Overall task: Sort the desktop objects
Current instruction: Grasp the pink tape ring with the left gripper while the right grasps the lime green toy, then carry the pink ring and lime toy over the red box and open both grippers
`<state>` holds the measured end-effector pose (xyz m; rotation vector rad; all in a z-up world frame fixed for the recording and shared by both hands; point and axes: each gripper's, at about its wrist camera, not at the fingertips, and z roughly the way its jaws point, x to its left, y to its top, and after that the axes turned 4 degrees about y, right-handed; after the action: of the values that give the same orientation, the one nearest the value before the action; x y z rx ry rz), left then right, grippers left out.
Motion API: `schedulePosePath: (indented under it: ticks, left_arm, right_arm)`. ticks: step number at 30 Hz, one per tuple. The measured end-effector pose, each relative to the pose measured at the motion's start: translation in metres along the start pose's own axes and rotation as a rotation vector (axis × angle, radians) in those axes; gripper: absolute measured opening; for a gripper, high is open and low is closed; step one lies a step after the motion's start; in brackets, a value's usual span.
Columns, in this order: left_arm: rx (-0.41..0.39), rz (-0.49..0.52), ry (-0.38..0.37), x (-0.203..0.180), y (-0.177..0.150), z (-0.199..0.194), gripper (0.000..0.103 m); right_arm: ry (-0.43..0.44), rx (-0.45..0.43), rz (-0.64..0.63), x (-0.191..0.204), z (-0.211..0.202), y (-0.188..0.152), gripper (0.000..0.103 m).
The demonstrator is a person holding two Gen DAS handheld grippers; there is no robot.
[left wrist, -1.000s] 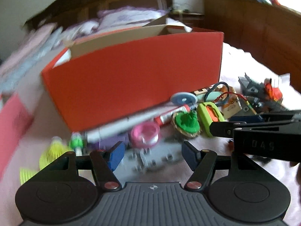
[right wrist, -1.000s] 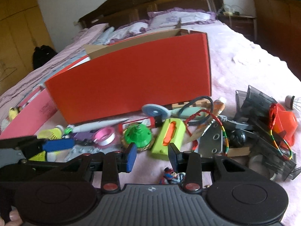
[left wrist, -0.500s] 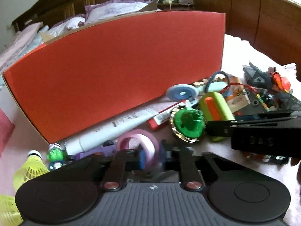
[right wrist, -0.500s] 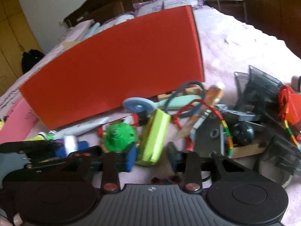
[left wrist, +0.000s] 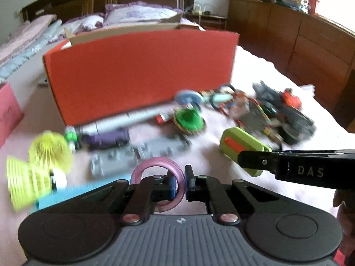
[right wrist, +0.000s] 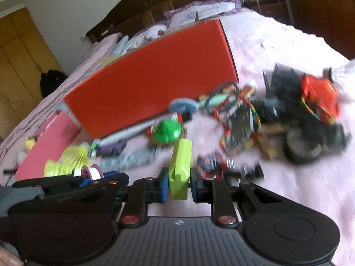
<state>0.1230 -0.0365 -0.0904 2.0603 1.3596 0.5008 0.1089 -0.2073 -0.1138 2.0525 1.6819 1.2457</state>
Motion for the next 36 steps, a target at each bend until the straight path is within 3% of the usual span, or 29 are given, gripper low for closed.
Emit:
schedulePosePath:
  ticks: [4, 9, 14, 17, 19, 20, 21, 22, 29, 36]
  left_arm:
    - [0.052, 0.010, -0.029, -0.011, -0.025, -0.012, 0.010]
    - [0.075, 0.045, 0.013, -0.018, -0.038, -0.013, 0.020]
    - [0.079, 0.040, 0.025, -0.015, -0.035, -0.014, 0.036]
    - [0.090, 0.042, 0.024, -0.014, -0.036, -0.012, 0.041]
    - [0.090, 0.045, 0.023, -0.015, -0.037, -0.012, 0.040]
    - [0.090, 0.045, 0.022, -0.015, -0.037, -0.012, 0.035]
    - [0.089, 0.046, 0.020, -0.015, -0.037, -0.012, 0.027]
    - [0.092, 0.047, 0.020, -0.016, -0.037, -0.012, 0.012]
    - [0.073, 0.037, 0.023, -0.014, -0.034, -0.020, 0.011]
    - [0.035, -0.001, 0.017, -0.008, -0.023, -0.039, 0.011]
  right_arm:
    - [-0.019, 0.069, -0.031, 0.005, -0.023, -0.027, 0.021]
    - [-0.039, 0.124, -0.079, 0.014, -0.038, -0.050, 0.024]
    - [-0.046, 0.095, -0.071, 0.014, -0.038, -0.042, 0.041]
    - [-0.049, 0.084, -0.062, 0.012, -0.032, -0.036, 0.041]
    - [-0.049, 0.086, -0.058, 0.011, -0.028, -0.034, 0.040]
    - [-0.049, 0.088, -0.059, 0.011, -0.027, -0.035, 0.039]
    - [-0.049, 0.088, -0.065, 0.012, -0.026, -0.035, 0.037]
    - [-0.050, 0.088, -0.073, 0.014, -0.026, -0.037, 0.031]
    - [-0.044, 0.070, -0.112, 0.022, -0.030, -0.038, 0.022]
    - [-0.008, 0.031, -0.085, 0.028, -0.045, -0.030, 0.021]
